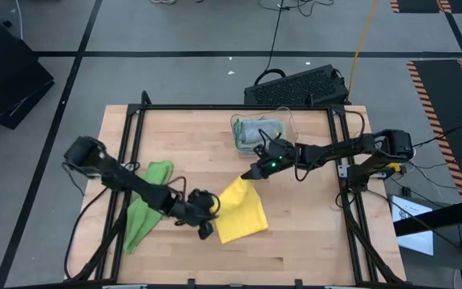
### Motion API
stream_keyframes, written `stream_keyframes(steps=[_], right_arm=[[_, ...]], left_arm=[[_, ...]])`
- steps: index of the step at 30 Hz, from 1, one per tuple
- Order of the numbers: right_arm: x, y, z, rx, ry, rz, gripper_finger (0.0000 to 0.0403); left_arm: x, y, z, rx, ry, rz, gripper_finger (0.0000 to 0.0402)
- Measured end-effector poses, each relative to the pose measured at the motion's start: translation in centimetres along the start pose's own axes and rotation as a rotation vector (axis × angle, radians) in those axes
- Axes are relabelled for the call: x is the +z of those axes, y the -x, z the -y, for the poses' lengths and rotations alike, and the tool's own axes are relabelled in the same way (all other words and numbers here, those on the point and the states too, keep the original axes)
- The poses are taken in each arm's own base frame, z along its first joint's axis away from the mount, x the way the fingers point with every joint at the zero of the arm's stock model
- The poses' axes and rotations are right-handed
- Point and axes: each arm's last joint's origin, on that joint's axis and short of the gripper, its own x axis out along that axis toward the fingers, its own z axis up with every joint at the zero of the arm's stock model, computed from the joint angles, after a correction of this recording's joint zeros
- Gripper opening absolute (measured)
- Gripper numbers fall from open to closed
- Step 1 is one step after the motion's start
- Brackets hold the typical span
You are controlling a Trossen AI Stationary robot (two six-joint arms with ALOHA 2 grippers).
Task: Fold microfiber towels
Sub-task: Fold the yellow towel
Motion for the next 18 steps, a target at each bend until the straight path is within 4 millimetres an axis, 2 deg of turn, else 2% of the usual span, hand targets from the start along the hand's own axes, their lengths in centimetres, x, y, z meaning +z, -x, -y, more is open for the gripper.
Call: stream_keyframes(steps=[4, 8, 12, 18], right_arm=[[0.6, 0.2, 0.3, -0.006, -0.004, 0.020, 0.0004], [0.8, 0.3, 0.5, -0.048, 0.057, 0.072, 0.0004], [1.0, 0.4, 1.0, -0.115, 0.084, 0.120, 0.0004], [1.3, 0.5, 1.5, -0.161, 0.111, 0.134, 0.0004]], left_arm=[[1.7, 2.6, -1.5, 0.071, -0.071, -0.015, 0.0028], [2.5, 4.4, -3.2, 0.221, -0.186, -0.005, 0.0052], [3.0, 5.0, -4.4, 0.279, -0.294, -0.054, 0.0111], [3.3, 4.8, -6.7, 0.345, -0.137, -0.134, 0.0214]])
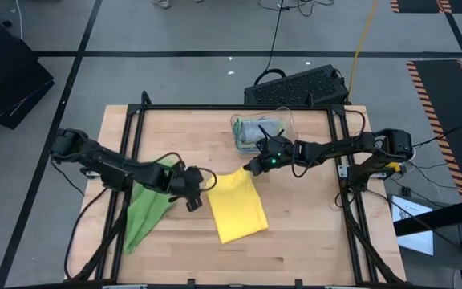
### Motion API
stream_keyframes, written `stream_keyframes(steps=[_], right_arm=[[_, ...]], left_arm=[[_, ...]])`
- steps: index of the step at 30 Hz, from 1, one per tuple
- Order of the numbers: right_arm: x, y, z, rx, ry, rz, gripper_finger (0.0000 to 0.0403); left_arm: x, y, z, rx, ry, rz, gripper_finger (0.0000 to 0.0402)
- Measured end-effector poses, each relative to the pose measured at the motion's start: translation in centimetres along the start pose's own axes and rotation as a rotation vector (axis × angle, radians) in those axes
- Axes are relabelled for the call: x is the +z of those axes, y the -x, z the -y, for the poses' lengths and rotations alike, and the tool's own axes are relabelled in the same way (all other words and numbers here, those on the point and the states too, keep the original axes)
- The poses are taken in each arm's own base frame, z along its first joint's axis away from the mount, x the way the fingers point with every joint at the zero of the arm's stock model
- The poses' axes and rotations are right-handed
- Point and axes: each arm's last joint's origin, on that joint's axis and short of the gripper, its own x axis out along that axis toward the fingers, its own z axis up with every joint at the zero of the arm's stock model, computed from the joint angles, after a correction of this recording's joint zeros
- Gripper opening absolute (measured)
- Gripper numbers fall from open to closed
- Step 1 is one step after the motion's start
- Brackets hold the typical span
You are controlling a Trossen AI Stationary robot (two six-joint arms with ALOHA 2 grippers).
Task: Fold microfiber towels
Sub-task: Fold the yellow towel
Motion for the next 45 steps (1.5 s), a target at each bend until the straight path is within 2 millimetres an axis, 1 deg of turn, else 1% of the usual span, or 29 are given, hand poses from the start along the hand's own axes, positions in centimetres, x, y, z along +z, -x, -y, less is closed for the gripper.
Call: stream_keyframes(steps=[2, 4, 7, 9, 11, 13, 14, 17, 20, 23, 27, 31, 34, 36, 38, 41, 45], right_arm=[[0.0, 0.0, 0.1, -0.011, 0.020, 0.009, 0.0004], [0.2, 0.0, 0.2, -0.022, 0.036, 0.025, 0.0004], [0.3, 0.0, 0.3, -0.036, 0.053, 0.035, 0.0004], [0.3, 0.0, 0.3, -0.045, 0.060, 0.048, 0.0004], [0.3, 0.0, 0.3, -0.047, 0.074, 0.050, 0.0004], [0.4, 0.0, 0.4, -0.047, 0.081, 0.050, 0.0004], [0.4, 0.0, 0.4, -0.047, 0.081, 0.050, 0.0004], [0.4, 0.0, 0.3, -0.043, 0.082, 0.054, 0.0004], [0.4, 0.0, 0.3, -0.040, 0.082, 0.055, 0.0004], [0.4, 0.0, 0.3, -0.039, 0.084, 0.054, 0.0004], [0.4, 0.0, 0.2, -0.037, 0.083, 0.054, 0.0004], [0.4, 0.0, 0.2, -0.033, 0.084, 0.056, 0.0004], [0.4, 0.0, 0.2, -0.031, 0.085, 0.057, 0.0004], [0.4, 0.0, 0.2, -0.030, 0.089, 0.058, 0.0004], [0.5, 0.0, 0.1, -0.027, 0.097, 0.061, 0.0004], [0.5, 0.0, 0.1, -0.026, 0.102, 0.061, 0.0004], [0.4, 0.0, 0.2, -0.033, 0.094, 0.054, 0.0004]], left_arm=[[0.1, -0.6, -0.9, -0.019, 0.054, -0.032, 0.0238], [0.6, -1.2, -1.8, -0.073, 0.123, -0.053, 0.0252], [1.4, -2.2, -3.4, -0.176, 0.250, -0.058, 0.0257], [1.8, -3.1, -4.9, -0.215, 0.378, -0.030, 0.0248], [1.9, -3.8, -6.7, -0.233, 0.560, -0.037, 0.0233], [1.1, -4.8, -8.4, -0.233, 0.742, -0.111, 0.0217], [0.7, -5.4, -8.9, -0.251, 0.803, -0.146, 0.0210], [-0.1, -6.1, -9.9, -0.329, 0.960, -0.195, 0.0196], [-0.2, -6.5, -10.1, -0.374, 1.069, -0.172, 0.0192], [0.1, -6.5, -9.8, -0.428, 1.116, -0.137, 0.0200], [0.0, -6.4, -9.2, -0.433, 1.161, -0.155, 0.0240], [-0.2, -6.7, -8.5, -0.431, 1.155, -0.156, 0.0282], [0.0, -7.1, -8.0, -0.459, 1.172, -0.125, 0.0295], [0.2, -8.0, -7.8, -0.471, 1.203, -0.114, 0.0293], [0.1, -9.1, -7.6, -0.480, 1.239, -0.115, 0.0283], [0.2, -10.3, -7.4, -0.520, 1.253, -0.098, 0.0254], [0.5, -10.7, -7.5, -0.525, 1.249, -0.058, 0.0205]])
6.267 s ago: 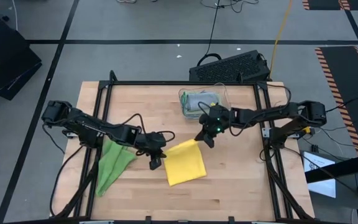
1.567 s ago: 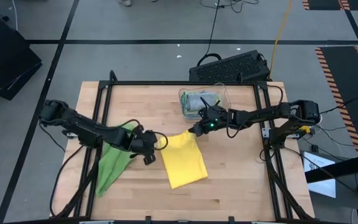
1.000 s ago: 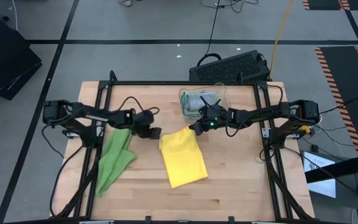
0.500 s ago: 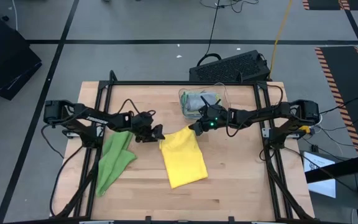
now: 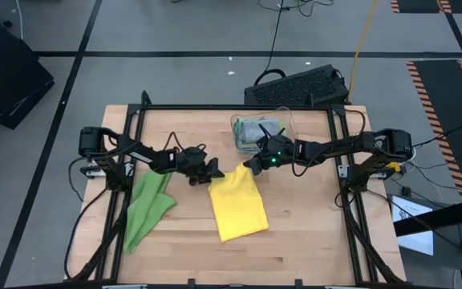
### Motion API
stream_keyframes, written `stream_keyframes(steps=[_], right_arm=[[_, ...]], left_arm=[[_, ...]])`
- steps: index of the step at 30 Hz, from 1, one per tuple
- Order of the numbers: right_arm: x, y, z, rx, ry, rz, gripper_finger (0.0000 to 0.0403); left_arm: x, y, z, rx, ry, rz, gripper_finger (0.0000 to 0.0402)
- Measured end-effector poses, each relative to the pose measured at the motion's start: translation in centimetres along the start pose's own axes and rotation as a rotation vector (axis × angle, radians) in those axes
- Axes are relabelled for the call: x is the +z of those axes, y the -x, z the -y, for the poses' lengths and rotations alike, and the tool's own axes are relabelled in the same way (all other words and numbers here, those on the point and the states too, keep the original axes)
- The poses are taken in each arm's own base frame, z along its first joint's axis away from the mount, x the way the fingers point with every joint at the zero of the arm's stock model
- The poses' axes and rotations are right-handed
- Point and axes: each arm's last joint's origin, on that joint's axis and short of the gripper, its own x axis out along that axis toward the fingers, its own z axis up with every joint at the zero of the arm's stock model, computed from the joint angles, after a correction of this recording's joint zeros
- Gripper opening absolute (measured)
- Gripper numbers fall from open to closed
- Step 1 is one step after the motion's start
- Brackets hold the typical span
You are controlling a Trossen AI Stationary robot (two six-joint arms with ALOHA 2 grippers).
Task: Fold microfiber towels
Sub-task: Fold the yellow towel
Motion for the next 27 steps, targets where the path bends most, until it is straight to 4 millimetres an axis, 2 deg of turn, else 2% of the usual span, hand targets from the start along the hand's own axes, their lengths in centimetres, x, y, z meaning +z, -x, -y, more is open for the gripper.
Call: stream_keyframes(steps=[8, 15, 18, 22, 27], right_arm=[[-0.1, 0.0, 0.0, 0.014, 0.006, -0.021, 0.0004], [0.0, 0.0, 0.1, 0.015, 0.006, -0.026, 0.0004], [0.2, 0.1, 0.2, 0.037, 0.021, -0.044, 0.0004], [0.7, 0.3, 0.4, 0.091, 0.026, -0.086, 0.0004], [1.1, 0.7, -0.3, 0.232, 0.095, -0.143, 0.0004]], left_arm=[[0.5, 0.1, 0.1, -0.022, -0.086, 0.034, 0.0091], [0.3, 0.6, 0.7, -0.059, -0.203, 0.039, 0.0011], [0.2, 1.2, 1.2, -0.072, -0.260, 0.046, 0.0009], [-0.3, 2.6, 2.9, -0.153, -0.423, 0.065, 0.0005], [-2.6, 5.1, 5.2, -0.274, -0.720, 0.128, 0.0005]])
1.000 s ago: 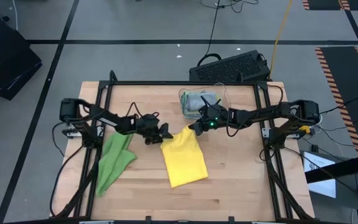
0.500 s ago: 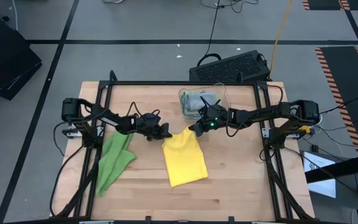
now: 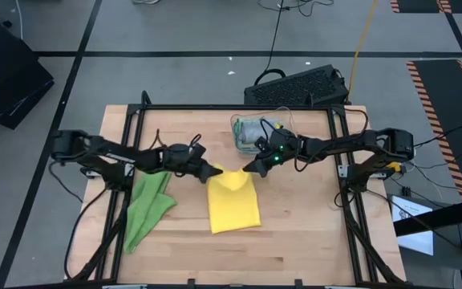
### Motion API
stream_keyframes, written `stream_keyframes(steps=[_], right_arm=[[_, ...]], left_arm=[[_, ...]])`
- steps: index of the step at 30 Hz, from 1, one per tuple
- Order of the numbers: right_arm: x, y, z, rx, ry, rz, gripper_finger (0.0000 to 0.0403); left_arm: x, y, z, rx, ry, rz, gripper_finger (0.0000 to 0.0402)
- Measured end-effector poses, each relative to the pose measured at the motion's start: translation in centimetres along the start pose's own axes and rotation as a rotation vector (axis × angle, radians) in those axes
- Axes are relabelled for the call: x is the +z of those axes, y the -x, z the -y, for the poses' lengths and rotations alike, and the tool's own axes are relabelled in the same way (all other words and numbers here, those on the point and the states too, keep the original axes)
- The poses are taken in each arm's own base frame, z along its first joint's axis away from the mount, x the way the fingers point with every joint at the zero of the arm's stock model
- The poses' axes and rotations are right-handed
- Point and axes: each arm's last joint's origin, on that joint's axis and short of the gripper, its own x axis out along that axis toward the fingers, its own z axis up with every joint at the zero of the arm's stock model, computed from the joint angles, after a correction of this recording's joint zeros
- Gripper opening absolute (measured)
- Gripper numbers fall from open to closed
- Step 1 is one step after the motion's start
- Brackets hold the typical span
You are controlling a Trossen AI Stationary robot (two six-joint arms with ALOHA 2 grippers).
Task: Fold microfiber towels
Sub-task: Fold the yellow towel
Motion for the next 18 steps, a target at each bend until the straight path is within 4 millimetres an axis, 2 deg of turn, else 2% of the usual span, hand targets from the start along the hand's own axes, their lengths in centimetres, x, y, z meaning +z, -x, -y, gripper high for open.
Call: stream_keyframes(steps=[5, 10, 14, 18], right_arm=[[0.0, 0.4, -0.7, 0.075, 0.052, -0.044, 0.0004], [-0.5, 0.4, -1.5, 0.111, 0.124, -0.074, 0.0004], [-1.5, -0.1, -2.1, 0.123, 0.211, -0.108, 0.0004], [-2.9, -0.5, -2.6, 0.116, 0.219, -0.184, 0.0004]], left_arm=[[-1.6, 1.5, 2.5, 0.031, -0.230, 0.022, 0.0004], [-4.4, 2.2, 4.3, 0.048, -0.430, -0.011, 0.0003], [-6.3, 2.6, 5.2, 0.050, -0.480, -0.037, 0.0004], [-7.5, 2.8, 6.0, 0.013, -0.486, -0.054, 0.0003]])
